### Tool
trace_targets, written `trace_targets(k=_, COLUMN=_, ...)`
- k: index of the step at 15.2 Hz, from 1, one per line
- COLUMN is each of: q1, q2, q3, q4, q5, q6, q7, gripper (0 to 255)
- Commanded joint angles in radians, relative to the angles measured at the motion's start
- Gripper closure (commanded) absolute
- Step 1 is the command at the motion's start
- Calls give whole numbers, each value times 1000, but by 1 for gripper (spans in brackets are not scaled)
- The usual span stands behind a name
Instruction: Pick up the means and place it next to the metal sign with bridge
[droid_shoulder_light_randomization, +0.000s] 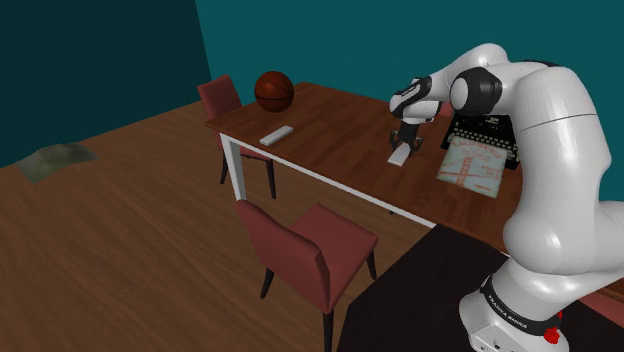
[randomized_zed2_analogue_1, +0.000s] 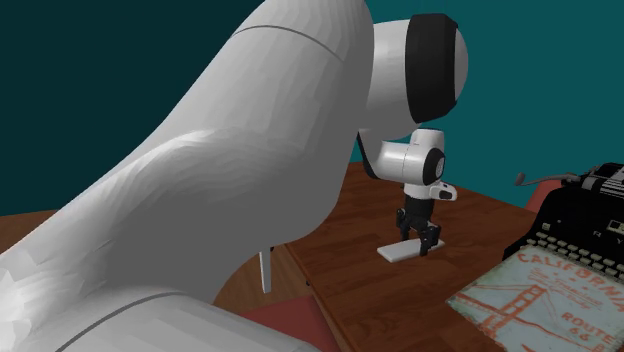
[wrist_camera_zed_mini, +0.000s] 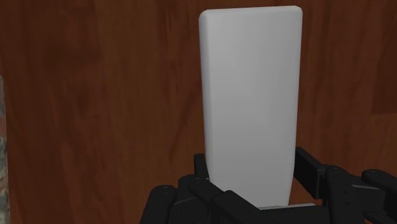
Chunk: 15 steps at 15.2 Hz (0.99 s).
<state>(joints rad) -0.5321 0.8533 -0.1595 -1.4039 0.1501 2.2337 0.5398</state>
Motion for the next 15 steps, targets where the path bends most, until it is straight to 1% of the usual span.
trace_targets(k=1, q1=0, q2=0, q3=0, q4=0, q5=0, q6=1, q7=0, gripper=255)
trace_targets(k=4, q1=0, q2=0, q3=0, q4=0, q5=0, q6=1, q7=0, gripper=255)
trace_targets(k=5, q1=0, q2=0, q3=0, q4=0, q5=0, q6=1, q7=0, gripper=0)
trace_targets(k=10, q1=0, q2=0, q3=0, q4=0, q5=0, q6=1, q7=0, gripper=0)
trace_targets(k=14, q1=6, q2=-77, q3=-9, q4=1, q5=-10, q6=-77, q7=5, gripper=0)
trace_targets(k=15, q1=6, q2=-77, q3=-9, q4=0, q5=-11, q6=-76, q7=5, gripper=0)
